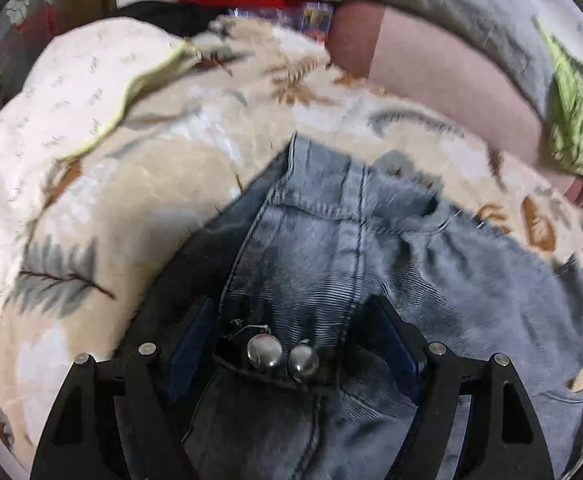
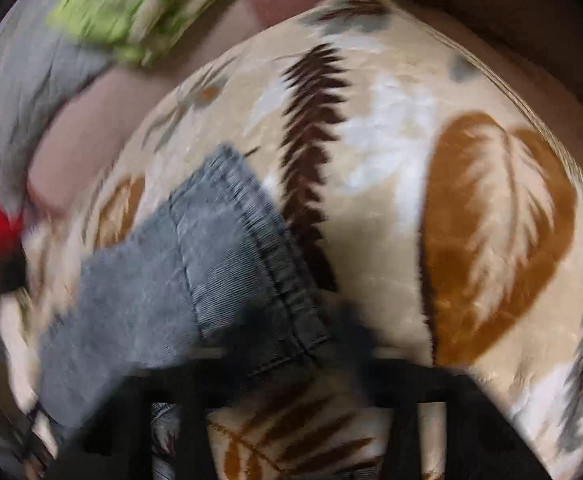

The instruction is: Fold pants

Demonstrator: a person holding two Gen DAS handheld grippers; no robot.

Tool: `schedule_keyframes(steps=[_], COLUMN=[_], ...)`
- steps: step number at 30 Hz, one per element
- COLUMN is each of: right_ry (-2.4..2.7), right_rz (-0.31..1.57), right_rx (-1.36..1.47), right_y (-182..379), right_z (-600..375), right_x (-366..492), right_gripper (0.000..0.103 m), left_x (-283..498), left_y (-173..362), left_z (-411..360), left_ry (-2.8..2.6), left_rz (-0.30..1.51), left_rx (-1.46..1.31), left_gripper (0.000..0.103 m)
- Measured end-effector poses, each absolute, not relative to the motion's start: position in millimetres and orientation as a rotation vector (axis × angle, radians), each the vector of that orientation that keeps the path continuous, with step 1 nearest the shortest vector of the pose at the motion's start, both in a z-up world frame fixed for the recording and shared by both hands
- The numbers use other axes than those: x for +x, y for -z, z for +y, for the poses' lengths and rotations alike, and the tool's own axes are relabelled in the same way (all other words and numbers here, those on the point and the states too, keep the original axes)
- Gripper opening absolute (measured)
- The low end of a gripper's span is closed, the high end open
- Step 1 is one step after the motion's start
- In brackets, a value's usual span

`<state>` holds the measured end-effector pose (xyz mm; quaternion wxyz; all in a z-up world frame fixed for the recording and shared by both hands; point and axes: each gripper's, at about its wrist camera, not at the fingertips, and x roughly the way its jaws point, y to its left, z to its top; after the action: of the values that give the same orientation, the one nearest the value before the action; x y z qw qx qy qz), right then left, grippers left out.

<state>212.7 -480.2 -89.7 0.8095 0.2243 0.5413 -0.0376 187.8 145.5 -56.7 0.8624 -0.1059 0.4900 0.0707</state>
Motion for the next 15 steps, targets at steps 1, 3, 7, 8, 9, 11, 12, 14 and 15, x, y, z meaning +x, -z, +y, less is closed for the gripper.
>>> schedule_keyframes(steps=[1,3,7,8,9,11,12,14,15], right_ry=[0.096,0.145,0.314,0.293,0.282,0.273,0.264,0.203,0.158], right_rz=[1.151,1.124,1.075,1.154,1.22,1.149,1.107,1.05,1.034], right_rx=[0.412,0.314,0.042,0.067,0.129,0.208,0.252,0.338,0.368], right_y=[82.4,66.8,57.7,76.7,93.7,88.8,80.0,62.9,55.4], right_z=[-473.5,-466.7,-458.9,-463.5,-471.0,-482.8,-487.7,-493.2,-492.1], right_x=[213.0,207.3,192.2,196.1,195.3,185.9,184.9,191.9,199.0], right_gripper=[0.013,0.008,0.002,0.002,0.003,0.005,0.011,0.037,0.066], left_x=[189.7,189.2,189.1,190.1,190.4,188.7,188.6,187.1,188.3], left_y=[61.7,67.2,66.8,66.6,64.7,56.9,49.7,33.4,28.3], left_z=[145.4,145.6,145.0,144.7,144.8,146.4,149.4,155.1,157.6], left_ry=[-0.15,-0.154,-0.159,-0.16,-0.159,-0.151,-0.16,-0.157,-0.156], left_rz=[1.038,1.036,1.032,1.039,1.046,1.04,1.022,0.97,0.956], left_rx=[-0.217,-0.21,-0.194,-0.192,-0.193,-0.194,-0.195,-0.211,-0.221], left_gripper=[0.08,0.083,0.084,0.085,0.085,0.084,0.084,0.084,0.084])
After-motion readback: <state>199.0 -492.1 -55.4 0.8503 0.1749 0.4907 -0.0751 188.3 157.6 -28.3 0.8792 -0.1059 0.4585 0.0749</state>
